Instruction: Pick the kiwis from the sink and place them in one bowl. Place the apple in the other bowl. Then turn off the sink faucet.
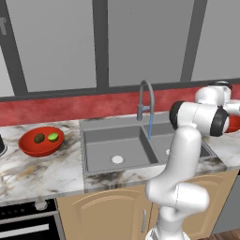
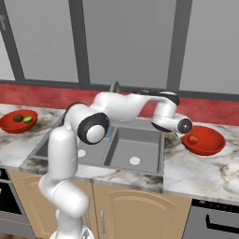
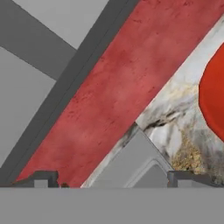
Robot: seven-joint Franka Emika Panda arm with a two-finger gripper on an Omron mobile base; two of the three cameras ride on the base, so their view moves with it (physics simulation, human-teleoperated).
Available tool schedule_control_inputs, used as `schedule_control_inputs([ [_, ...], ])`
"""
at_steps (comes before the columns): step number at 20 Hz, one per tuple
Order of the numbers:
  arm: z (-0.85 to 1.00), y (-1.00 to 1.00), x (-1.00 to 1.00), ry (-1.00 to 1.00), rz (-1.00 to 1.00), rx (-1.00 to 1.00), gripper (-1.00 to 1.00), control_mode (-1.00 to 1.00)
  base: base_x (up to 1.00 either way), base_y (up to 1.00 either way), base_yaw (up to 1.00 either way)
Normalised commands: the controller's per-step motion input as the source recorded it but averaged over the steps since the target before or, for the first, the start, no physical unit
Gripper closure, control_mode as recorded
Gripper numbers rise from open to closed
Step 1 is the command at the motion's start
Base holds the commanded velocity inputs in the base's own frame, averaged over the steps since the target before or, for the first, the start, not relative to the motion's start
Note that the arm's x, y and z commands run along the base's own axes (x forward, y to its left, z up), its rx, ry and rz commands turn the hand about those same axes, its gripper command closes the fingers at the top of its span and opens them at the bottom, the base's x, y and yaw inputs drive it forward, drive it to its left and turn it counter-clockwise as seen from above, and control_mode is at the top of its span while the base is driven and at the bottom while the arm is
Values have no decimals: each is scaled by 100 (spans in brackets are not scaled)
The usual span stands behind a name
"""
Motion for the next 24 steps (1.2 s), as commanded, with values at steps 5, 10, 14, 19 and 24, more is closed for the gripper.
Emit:
schedule_control_inputs([
  [5, 42, 33, 0, 0, 37, 0, -100, -100, 0, 0, 0],
  [10, 9, 29, 0, 1, 46, 0, -100, -100, 0, 0, 0],
  [14, -11, 26, 0, -46, 17, 0, -100, -100, 0, 0, 0],
  [19, -21, 31, 0, -40, 1, -1, -100, -100, 0, 0, 0],
  [24, 0, 58, 0, -18, 10, -1, -100, -100, 0, 0, 0],
])
